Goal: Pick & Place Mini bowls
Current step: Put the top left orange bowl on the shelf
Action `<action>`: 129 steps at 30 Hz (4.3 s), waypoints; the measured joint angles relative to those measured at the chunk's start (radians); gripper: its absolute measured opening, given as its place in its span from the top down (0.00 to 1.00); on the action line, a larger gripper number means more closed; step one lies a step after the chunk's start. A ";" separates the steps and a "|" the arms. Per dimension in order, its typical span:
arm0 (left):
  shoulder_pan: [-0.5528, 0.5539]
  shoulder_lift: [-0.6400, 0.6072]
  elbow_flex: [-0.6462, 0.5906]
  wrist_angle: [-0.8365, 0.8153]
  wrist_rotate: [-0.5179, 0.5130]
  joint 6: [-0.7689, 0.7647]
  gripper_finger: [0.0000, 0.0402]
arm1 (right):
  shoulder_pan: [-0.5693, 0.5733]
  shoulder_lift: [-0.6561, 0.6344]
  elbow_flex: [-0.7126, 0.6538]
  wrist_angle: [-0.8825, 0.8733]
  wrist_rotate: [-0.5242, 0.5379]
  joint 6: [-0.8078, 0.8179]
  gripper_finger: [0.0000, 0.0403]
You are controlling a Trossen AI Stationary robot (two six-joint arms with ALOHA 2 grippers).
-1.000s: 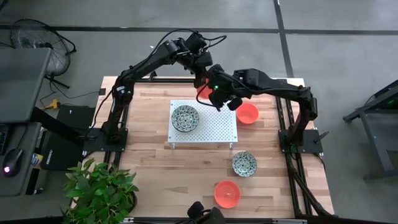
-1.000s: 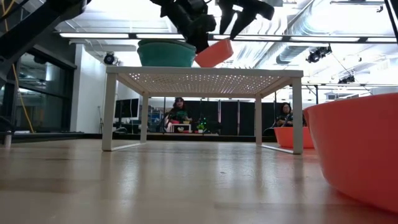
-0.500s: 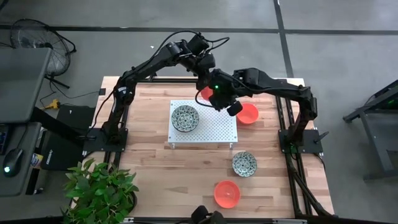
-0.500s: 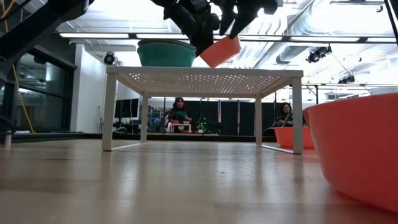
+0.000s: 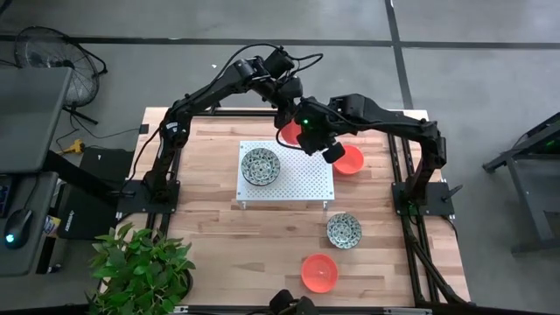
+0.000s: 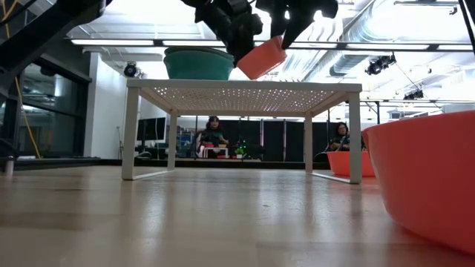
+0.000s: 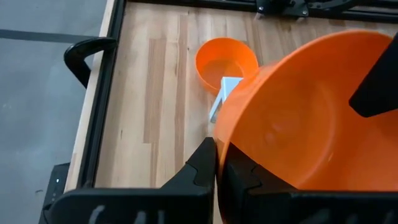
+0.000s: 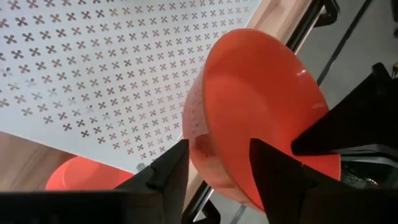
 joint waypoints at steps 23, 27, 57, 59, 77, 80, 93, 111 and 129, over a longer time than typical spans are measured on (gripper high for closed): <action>-0.007 -0.004 0.002 0.049 0.004 0.097 0.90 | 0.000 0.003 -0.001 -0.047 -0.017 0.143 1.00; -0.015 -0.004 0.002 0.059 0.001 0.164 0.77 | 0.000 0.003 -0.001 -0.056 -0.020 0.156 1.00; 0.128 -0.288 -0.001 -0.239 -0.055 0.413 0.44 | -0.061 -0.001 0.000 -0.133 0.036 0.285 1.00; 0.130 -0.313 0.000 -0.282 -0.057 0.416 0.44 | -0.068 -0.006 0.000 -0.138 0.028 0.291 1.00; 0.019 -1.046 -1.126 0.354 -0.007 0.067 0.44 | -0.151 -0.131 0.000 -0.146 -0.016 0.345 1.00; -0.025 -1.246 -1.359 0.524 -0.038 -0.087 0.44 | -0.150 -0.131 0.000 -0.156 -0.048 0.352 1.00; -0.361 -1.874 -1.882 0.698 -0.485 -0.449 0.44 | -0.150 -0.131 0.000 -0.138 -0.072 0.360 1.00; -0.569 -1.991 -2.127 0.764 -0.598 -0.425 0.44 | -0.083 -0.131 0.000 -0.188 -0.114 0.472 1.00; -0.568 -2.108 -2.205 0.822 -0.481 -0.391 0.44 | 0.031 -0.130 -0.125 -0.194 -0.153 0.607 1.00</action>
